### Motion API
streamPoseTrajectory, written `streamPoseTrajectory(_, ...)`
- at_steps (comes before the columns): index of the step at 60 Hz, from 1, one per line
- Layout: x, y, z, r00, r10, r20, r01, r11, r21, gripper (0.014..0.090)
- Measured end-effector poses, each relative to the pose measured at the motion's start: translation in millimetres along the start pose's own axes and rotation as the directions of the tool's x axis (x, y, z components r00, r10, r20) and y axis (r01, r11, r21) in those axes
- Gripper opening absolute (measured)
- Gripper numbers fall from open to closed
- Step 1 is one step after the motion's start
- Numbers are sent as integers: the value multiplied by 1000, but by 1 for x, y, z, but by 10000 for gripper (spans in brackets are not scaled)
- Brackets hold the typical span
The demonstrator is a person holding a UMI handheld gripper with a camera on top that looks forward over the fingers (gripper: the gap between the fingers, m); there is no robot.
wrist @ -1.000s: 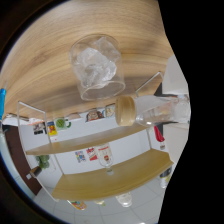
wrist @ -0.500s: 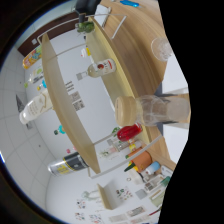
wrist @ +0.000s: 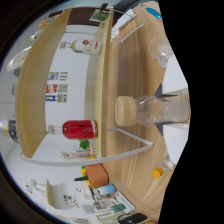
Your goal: Make me a cup of Mount Fuji.
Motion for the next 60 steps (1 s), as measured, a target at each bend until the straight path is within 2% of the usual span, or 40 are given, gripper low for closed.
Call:
streamPoseTrajectory(4, -1, 7, 2, 1000, -9, 3, 9, 1000, -22, 385)
streamPoseTrajectory(26, 0, 15, -18, 1000, -20, 11, 20, 1000, 10, 429)
streamPoseTrajectory(32, 0, 21, -24, 1000, 4, 19, -3, 1000, -23, 601)
streamPoseTrajectory(35, -1, 21, -28, 999, 25, 32, -24, 999, -38, 791)
streamPoseTrajectory(37, 0, 20, -33, 999, 34, 32, -32, 998, -48, 869)
streamPoseTrajectory(60, 31, -39, -137, 1000, 11, 25, -12, 1000, 28, 863)
